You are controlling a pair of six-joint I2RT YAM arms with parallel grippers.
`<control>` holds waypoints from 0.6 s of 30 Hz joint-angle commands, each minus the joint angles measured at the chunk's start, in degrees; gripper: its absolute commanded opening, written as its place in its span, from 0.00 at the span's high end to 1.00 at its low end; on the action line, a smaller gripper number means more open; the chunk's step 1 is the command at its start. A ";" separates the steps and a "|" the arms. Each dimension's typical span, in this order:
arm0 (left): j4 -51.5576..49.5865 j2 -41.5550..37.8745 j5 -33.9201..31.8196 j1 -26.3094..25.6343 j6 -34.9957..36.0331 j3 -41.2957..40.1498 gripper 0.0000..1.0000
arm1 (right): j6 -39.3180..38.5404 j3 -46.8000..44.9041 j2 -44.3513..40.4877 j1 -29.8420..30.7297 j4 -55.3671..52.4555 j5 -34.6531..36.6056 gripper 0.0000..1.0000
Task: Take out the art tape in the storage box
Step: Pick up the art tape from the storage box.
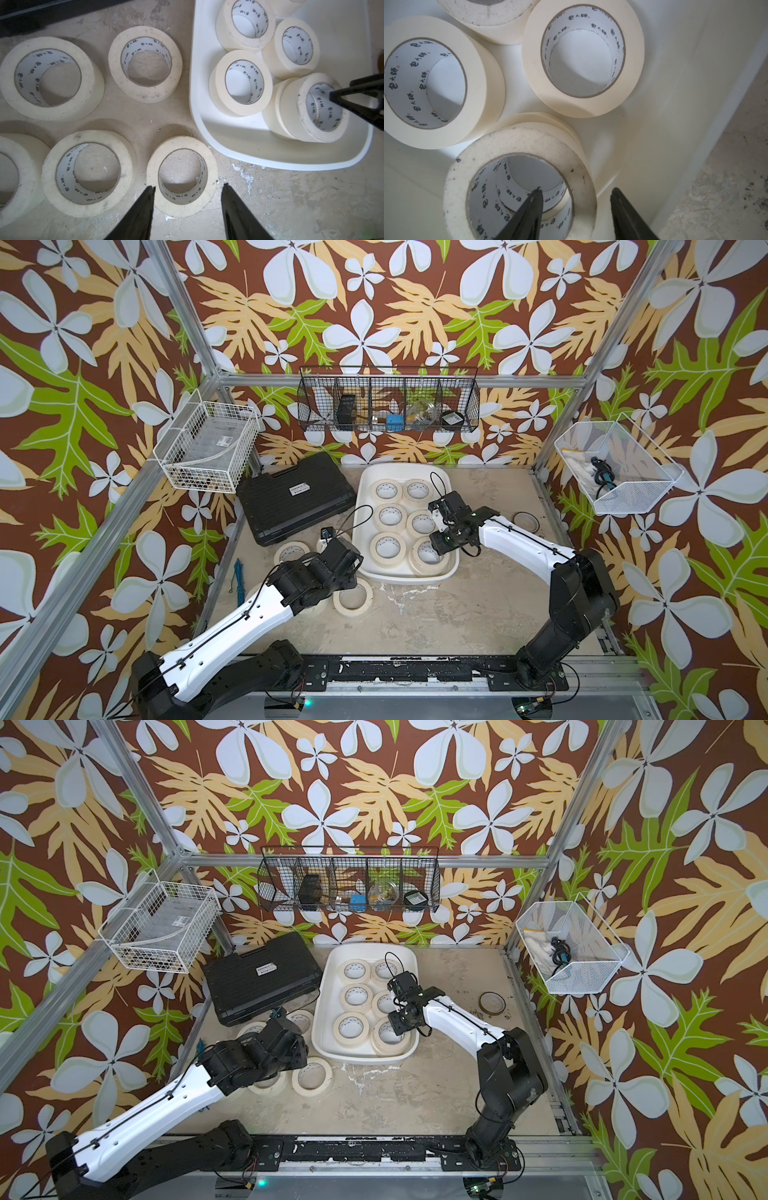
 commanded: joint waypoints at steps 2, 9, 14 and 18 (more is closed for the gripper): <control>0.93 -0.91 1.15 0.05 3.18 2.04 0.42 | -0.94 0.73 1.36 -0.07 -0.44 0.83 0.47; 1.73 -1.67 1.63 0.04 4.08 3.91 0.42 | -1.05 0.66 3.22 -0.06 0.21 0.36 0.56; 3.24 -1.67 3.01 0.06 4.17 3.52 0.42 | -0.79 0.92 3.57 -0.03 0.10 0.05 0.75; 4.93 -1.38 4.37 0.11 3.98 3.39 0.43 | 0.46 1.29 1.83 -0.07 -0.87 -1.03 0.87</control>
